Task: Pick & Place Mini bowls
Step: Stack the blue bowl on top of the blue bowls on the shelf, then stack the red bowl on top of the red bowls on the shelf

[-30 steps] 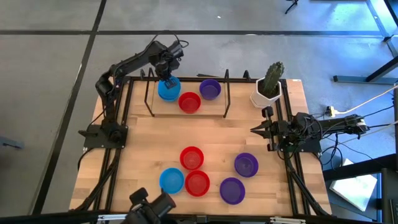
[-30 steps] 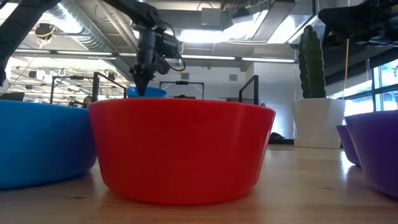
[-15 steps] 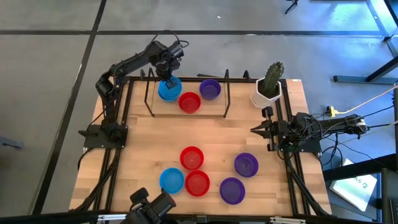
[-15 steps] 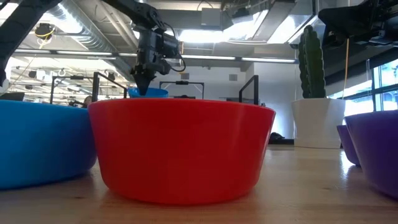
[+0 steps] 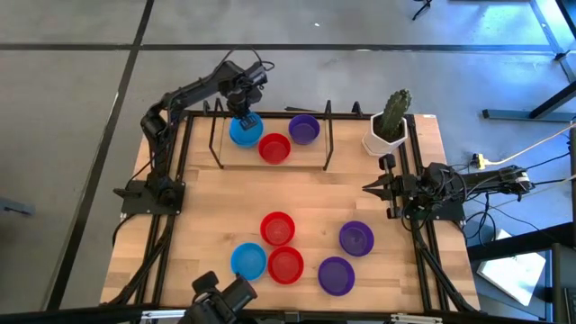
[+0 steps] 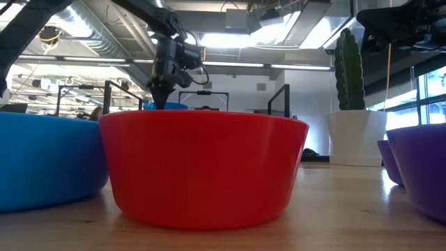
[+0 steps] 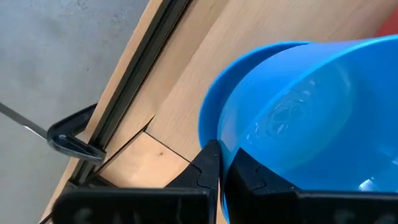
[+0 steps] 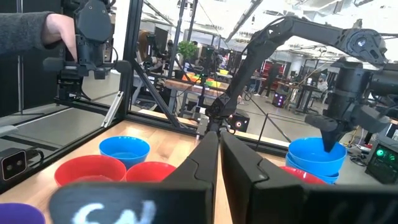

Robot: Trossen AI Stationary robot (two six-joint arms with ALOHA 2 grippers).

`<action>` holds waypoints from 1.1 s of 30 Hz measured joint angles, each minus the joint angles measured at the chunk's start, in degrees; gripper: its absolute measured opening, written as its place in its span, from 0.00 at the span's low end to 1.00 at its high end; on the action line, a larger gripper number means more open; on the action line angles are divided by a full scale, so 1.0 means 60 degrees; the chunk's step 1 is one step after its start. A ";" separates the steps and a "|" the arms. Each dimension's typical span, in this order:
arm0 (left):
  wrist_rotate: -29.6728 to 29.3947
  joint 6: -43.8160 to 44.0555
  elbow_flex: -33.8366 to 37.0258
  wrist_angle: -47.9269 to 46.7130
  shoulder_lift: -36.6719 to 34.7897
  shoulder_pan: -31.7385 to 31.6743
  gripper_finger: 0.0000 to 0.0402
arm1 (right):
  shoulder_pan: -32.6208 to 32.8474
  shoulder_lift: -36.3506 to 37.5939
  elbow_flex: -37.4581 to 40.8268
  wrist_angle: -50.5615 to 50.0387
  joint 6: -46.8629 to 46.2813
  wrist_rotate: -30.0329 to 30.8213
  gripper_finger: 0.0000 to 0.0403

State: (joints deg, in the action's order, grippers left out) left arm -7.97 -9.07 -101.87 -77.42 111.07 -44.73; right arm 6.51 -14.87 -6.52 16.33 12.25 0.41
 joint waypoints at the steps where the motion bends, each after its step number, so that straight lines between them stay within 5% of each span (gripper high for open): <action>1: 0.0007 -0.0085 0.0116 0.0072 0.0000 0.0000 0.01 | 0.0001 0.0000 0.0000 -0.0002 0.0000 0.0001 0.05; 11: 0.0014 -0.0480 0.1266 0.0447 0.0004 -0.0222 0.06 | -0.0001 0.0001 0.0000 -0.0019 0.0004 0.0003 0.05; 33: 0.0001 -0.0977 0.1299 0.1088 -0.1443 -0.0069 0.33 | 0.0000 0.0001 0.0000 -0.0016 0.0004 0.0002 0.05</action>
State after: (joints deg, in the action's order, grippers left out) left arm -7.96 -14.93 -94.08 -70.89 102.41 -45.15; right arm 6.51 -14.87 -6.52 16.23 12.27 0.42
